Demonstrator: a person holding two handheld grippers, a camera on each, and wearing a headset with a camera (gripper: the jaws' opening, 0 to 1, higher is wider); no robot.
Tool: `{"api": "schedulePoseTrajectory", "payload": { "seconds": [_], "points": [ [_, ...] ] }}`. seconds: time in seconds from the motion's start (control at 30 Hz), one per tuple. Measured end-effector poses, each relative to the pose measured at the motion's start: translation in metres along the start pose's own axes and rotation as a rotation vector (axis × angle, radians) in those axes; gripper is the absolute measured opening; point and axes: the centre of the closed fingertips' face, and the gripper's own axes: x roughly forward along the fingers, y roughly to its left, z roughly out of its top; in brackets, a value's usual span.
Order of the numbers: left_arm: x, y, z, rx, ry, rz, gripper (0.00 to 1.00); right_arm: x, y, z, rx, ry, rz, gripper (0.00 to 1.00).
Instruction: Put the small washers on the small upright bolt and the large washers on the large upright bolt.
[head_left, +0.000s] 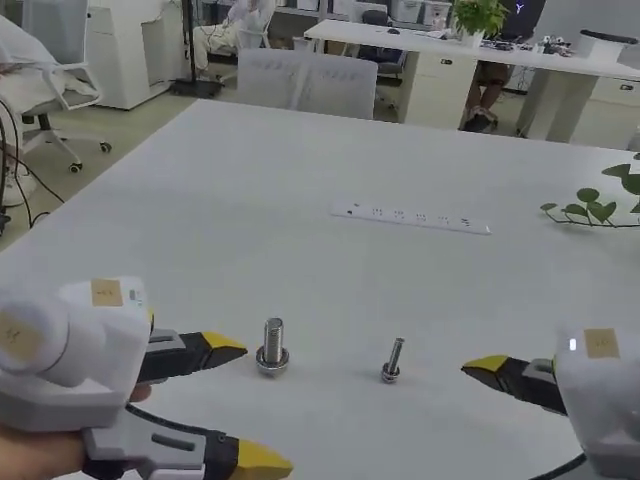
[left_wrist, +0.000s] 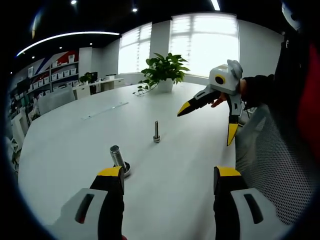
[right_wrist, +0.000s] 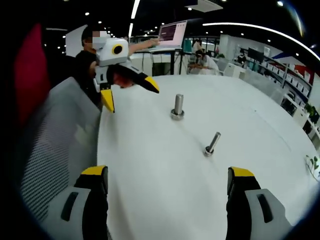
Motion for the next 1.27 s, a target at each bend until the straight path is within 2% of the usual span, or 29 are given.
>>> {"api": "schedulePoseTrajectory", "payload": {
  "seconds": [0.27, 0.57, 0.83, 0.97, 1.27],
  "points": [
    [-0.007, -0.01, -0.008, -0.02, 0.008, -0.004, 0.74, -0.006, 0.009, 0.004, 0.011, -0.03, -0.021, 1.0],
    [-0.018, -0.012, -0.009, -0.05, -0.01, 0.017, 0.75, -0.017, 0.015, 0.005, 0.029, -0.061, -0.04, 1.0],
    [-0.026, -0.021, -0.024, -0.086, 0.008, 0.025, 0.76, -0.021, 0.016, 0.0, 0.058, -0.081, -0.058, 1.0],
    [-0.027, -0.022, -0.028, -0.106, 0.011, 0.035, 0.77, -0.019, 0.019, -0.002, 0.068, -0.085, -0.056, 1.0],
    [-0.025, -0.021, -0.026, -0.126, -0.006, 0.05, 0.79, -0.019, 0.018, -0.001, 0.071, -0.091, -0.056, 1.0]
  ]
}}
